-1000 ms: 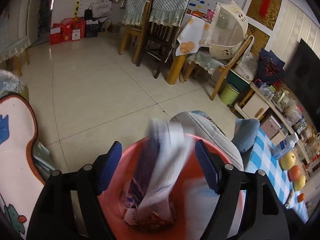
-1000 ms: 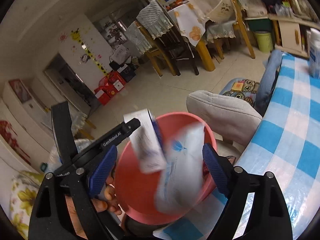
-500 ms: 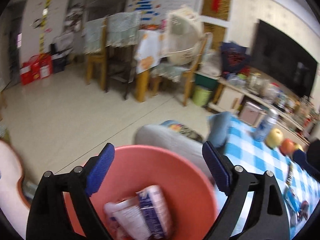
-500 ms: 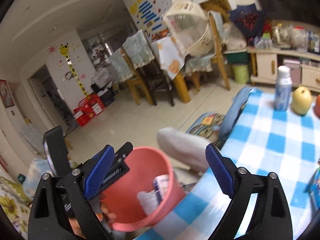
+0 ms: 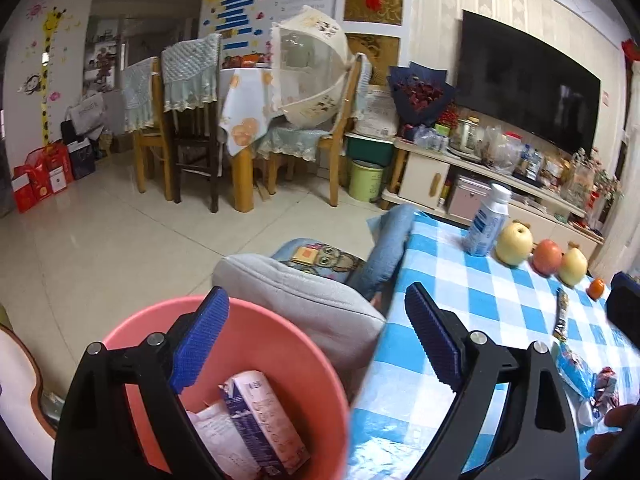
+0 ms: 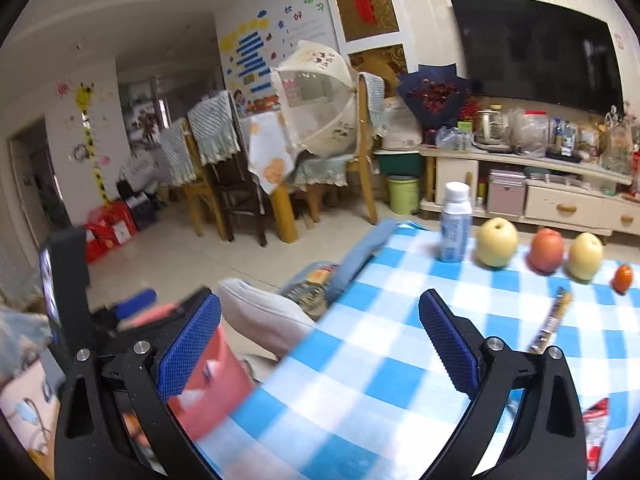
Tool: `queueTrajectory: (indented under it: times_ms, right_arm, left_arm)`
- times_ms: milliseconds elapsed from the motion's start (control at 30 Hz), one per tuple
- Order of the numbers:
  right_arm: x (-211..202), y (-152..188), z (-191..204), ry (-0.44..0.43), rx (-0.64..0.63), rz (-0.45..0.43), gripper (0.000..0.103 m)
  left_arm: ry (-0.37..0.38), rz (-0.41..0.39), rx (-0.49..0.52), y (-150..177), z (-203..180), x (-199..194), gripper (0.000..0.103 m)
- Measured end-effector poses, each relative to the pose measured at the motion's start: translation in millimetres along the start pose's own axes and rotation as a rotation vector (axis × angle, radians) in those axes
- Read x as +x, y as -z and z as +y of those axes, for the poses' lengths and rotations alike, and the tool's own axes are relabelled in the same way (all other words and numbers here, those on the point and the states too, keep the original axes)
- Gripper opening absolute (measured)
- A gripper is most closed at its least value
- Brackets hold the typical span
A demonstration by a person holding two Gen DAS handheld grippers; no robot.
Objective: Collect trash
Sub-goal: 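Move both tools back toward the table, then grasp the blue cartoon snack packet with left gripper while right gripper grasps red milk-tea packet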
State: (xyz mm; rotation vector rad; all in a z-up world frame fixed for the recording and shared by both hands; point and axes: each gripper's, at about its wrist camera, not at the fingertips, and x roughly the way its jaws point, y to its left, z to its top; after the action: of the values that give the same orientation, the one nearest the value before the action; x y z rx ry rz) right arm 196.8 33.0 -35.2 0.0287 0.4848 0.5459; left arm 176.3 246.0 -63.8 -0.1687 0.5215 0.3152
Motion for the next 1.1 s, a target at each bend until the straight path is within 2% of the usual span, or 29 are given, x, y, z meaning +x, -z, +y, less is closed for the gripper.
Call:
queueTrajectory:
  times_ms: [233,500,700,767,967,1100]
  right_arm:
    - [-16,21,-17,0.109,-0.108,-0.036,0.098]
    - [-36,34,-40,0.149,-0.121,-0.016,0.098]
    - [-55,45,-64,0.191,-0.091,0.03,0.098]
    - [-61,50,-77,0.229,-0.067,0.065,0.098]
    - [-96,60,-130,0.311,0.095,0.062,0.098]
    - [-115,68,-162,0.362,0.13,0.062,0.098]
  left_arm:
    - [0.056,0.031,0.067,10,-31,6,0.09]
    - [0.148,0.068,0.122,22,-67,11,0.09]
    - [0.191,0.082,0.141,30,-93,12,0.09]
    - [0.208,0.091,0.143,32,-102,11,0.09]
    - [0.262,0.093,0.161,39,-131,5,0.09]
    - [0.303,0.106,0.191,45,-152,2,0.09]
